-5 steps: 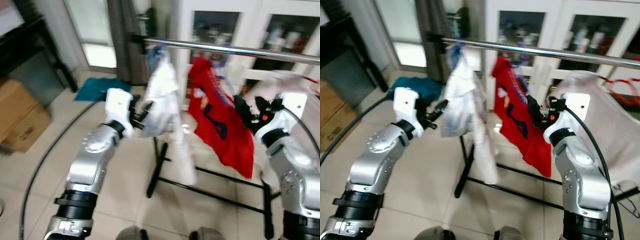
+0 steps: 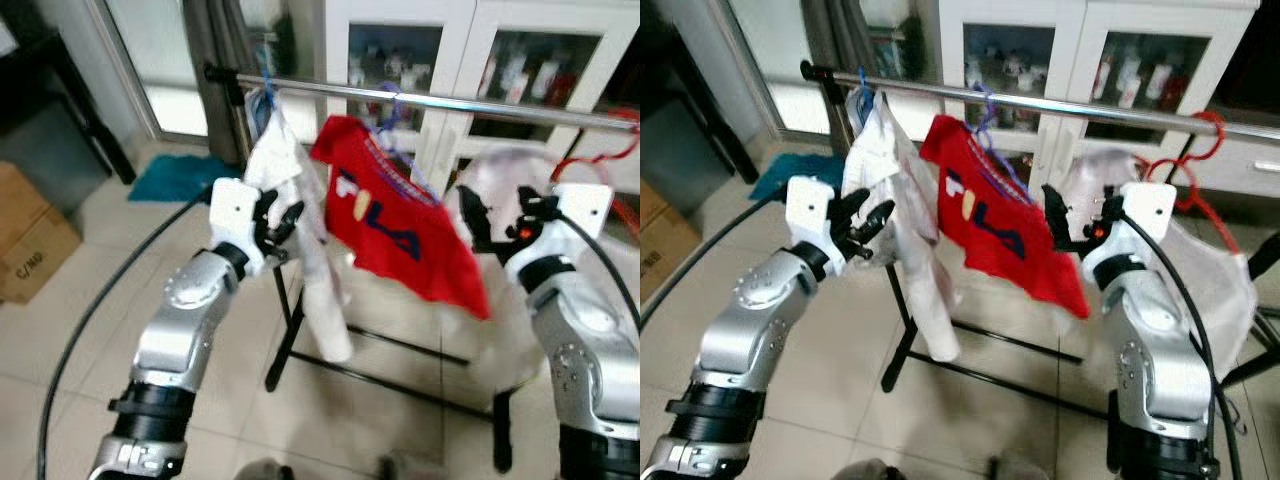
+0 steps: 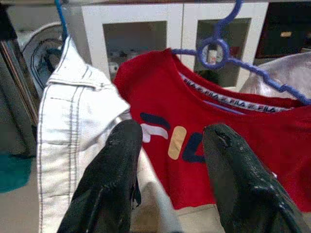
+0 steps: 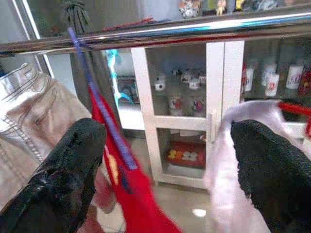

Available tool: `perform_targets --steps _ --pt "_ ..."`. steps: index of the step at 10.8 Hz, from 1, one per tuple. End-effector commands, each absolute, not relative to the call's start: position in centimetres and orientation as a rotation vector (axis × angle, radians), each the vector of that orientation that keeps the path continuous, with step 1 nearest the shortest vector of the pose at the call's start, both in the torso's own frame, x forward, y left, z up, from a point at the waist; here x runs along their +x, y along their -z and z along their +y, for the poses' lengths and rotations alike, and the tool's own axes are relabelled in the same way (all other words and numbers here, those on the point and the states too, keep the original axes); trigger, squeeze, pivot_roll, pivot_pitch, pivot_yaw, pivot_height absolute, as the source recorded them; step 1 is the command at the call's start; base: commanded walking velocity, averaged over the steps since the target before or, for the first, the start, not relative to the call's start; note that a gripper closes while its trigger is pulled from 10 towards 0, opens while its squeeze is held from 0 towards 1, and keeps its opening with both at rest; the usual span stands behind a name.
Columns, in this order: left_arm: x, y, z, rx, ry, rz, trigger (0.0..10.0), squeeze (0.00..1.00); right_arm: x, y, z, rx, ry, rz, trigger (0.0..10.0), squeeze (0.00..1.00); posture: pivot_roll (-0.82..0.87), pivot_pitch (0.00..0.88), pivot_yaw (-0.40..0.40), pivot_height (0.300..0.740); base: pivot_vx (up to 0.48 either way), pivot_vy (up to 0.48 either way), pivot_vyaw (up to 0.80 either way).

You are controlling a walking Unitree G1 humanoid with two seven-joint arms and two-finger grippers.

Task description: Hang hanger

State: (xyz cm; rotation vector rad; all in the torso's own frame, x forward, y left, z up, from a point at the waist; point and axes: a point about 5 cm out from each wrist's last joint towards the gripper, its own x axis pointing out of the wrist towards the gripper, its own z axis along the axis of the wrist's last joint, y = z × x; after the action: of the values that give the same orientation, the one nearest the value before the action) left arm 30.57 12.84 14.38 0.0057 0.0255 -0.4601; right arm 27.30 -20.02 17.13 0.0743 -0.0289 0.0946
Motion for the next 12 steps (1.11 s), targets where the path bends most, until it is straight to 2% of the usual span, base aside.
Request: perform_targets --steps 1,3,6,9,10,11,12 --pt "30.6 -14.6 12.6 0.008 0.465 0.02 10.0 0.0 27.2 -17.3 -20.4 0.044 -0.085 -0.044 10.0 1.0 -0.11 0.0 0.074 0.74 0.0 -0.39 0.0" --pt "30.4 -14.5 12.5 0.023 0.475 0.021 10.0 0.0 27.4 -17.9 -20.0 0.058 -0.107 -0.081 10.0 1.0 -0.1 0.0 0.072 0.74 0.0 -0.347 0.0" --pt "30.2 -14.5 12.5 0.02 0.512 0.025 10.0 0.0 27.5 -17.1 -19.6 0.082 -0.152 -0.012 10.0 1.0 -0.1 0.0 0.077 0.74 0.0 0.0 0.0" --pt "29.5 -14.6 11.9 0.048 0.653 0.037 10.0 0.0 28.9 -16.8 -20.4 0.029 -0.14 0.083 10.0 1.0 -0.1 0.0 0.08 0.74 0.0 0.0 0.0" --pt "28.9 -14.4 11.5 0.052 0.768 0.068 10.0 0.0 30.1 -17.2 -21.1 0.04 -0.133 0.109 10.0 1.0 -0.1 0.0 0.093 0.74 0.0 0.0 0.0" --pt "28.6 -14.2 11.4 0.057 0.825 0.092 10.0 0.0 30.7 -17.2 -21.4 0.016 -0.128 0.136 10.0 0.61 -0.1 0.0 0.093 0.74 0.0 0.0 0.0" --pt "27.8 -14.0 11.3 0.083 0.947 0.138 10.0 0.0 32.4 -17.0 -22.6 -0.04 -0.085 0.233 10.0 0.0 -0.1 0.0 0.102 0.74 0.0 0.0 0.0"
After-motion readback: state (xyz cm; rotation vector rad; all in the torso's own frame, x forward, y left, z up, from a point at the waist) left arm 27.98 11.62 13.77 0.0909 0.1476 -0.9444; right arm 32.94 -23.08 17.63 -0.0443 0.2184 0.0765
